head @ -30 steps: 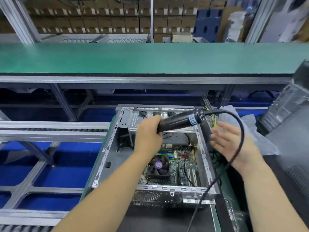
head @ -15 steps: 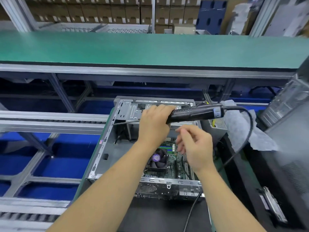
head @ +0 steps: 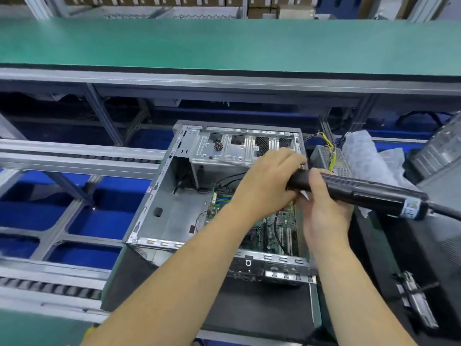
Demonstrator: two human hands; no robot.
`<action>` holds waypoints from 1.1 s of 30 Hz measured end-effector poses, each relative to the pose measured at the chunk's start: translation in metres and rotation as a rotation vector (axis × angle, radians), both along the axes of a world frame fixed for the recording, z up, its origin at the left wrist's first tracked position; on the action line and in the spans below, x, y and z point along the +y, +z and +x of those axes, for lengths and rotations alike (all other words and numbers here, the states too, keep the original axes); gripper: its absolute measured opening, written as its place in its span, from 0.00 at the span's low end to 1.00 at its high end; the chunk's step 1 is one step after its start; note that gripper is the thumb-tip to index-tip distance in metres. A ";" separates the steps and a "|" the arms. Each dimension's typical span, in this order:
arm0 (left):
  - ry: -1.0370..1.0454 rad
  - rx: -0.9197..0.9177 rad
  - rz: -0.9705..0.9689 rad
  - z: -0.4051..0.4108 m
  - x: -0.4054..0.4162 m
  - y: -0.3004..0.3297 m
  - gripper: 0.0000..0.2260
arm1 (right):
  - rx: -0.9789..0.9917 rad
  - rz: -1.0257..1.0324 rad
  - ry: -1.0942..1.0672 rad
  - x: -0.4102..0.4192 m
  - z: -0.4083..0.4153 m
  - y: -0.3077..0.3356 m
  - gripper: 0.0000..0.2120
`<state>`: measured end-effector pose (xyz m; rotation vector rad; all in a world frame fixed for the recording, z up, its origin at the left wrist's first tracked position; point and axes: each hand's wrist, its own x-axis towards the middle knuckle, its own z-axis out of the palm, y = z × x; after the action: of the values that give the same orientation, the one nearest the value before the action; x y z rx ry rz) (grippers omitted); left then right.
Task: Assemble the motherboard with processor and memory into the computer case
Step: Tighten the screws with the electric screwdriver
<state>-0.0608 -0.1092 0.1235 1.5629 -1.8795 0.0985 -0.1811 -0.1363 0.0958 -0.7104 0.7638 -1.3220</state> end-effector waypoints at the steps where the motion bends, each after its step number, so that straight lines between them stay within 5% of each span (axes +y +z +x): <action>1: 0.035 -0.018 0.020 0.003 0.000 -0.003 0.19 | 0.046 -0.032 -0.001 -0.002 -0.005 -0.002 0.09; 5: 0.116 0.058 0.158 0.021 0.007 -0.020 0.16 | 0.195 -0.131 -0.002 -0.009 -0.018 -0.004 0.08; 9: 0.223 0.114 0.133 0.044 0.018 -0.030 0.15 | 0.216 -0.103 0.005 -0.013 -0.019 0.000 0.27; 15: 0.435 0.380 0.219 0.083 0.038 -0.053 0.10 | 0.237 -0.271 0.050 -0.013 -0.004 0.009 0.04; 20: 0.598 0.494 0.288 0.127 0.037 -0.062 0.06 | -0.010 -0.264 -0.037 -0.011 0.021 0.022 0.17; 27: 0.478 0.421 0.272 0.160 0.001 -0.054 0.07 | -0.117 -0.224 -0.056 -0.007 0.053 0.026 0.05; 33: 0.489 0.369 0.280 0.167 -0.032 -0.044 0.11 | 0.094 -0.163 -0.089 -0.010 0.072 0.022 0.08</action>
<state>0.1065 -0.1409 0.0794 2.0459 -1.2396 -0.2334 -0.1087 -0.1458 0.1174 -0.8824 0.7763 -1.4513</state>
